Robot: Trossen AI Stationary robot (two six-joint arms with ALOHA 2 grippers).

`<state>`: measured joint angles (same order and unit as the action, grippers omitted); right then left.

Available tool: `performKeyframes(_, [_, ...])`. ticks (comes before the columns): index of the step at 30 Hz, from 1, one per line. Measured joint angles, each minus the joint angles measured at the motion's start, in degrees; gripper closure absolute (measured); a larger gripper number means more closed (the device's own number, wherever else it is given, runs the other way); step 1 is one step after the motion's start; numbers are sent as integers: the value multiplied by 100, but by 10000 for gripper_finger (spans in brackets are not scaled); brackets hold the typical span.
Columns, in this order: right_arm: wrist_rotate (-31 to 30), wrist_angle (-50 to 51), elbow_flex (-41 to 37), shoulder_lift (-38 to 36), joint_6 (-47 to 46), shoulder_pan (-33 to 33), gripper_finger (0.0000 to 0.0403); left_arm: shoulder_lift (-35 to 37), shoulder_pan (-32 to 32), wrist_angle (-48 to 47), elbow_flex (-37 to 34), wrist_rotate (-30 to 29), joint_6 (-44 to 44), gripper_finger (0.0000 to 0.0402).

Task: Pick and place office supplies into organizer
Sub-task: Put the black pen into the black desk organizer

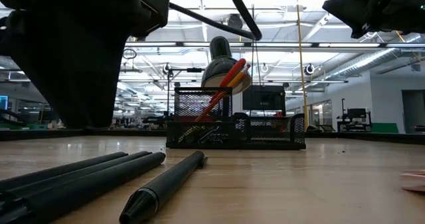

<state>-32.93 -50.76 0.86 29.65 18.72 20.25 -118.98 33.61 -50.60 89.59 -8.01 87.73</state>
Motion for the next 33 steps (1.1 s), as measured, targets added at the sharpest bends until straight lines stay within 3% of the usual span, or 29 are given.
performKeyframes(6, [0, 0, 1, -1, -2, 0, 394, -11, -30, 79, -36, 55, -56, 190])
performKeyframes(12, [-2, 0, 0, -2, -2, 0, 394, -251, -116, 141, -40, 249, -221, 182])
performKeyframes(21, [-7, -6, 2, 2, -4, 0, 394, -538, -219, 123, -7, 542, -429, 240])
performKeyframes(33, [-6, 2, 2, 2, -4, 0, 394, -616, -199, 141, -14, 643, -1431, 356])
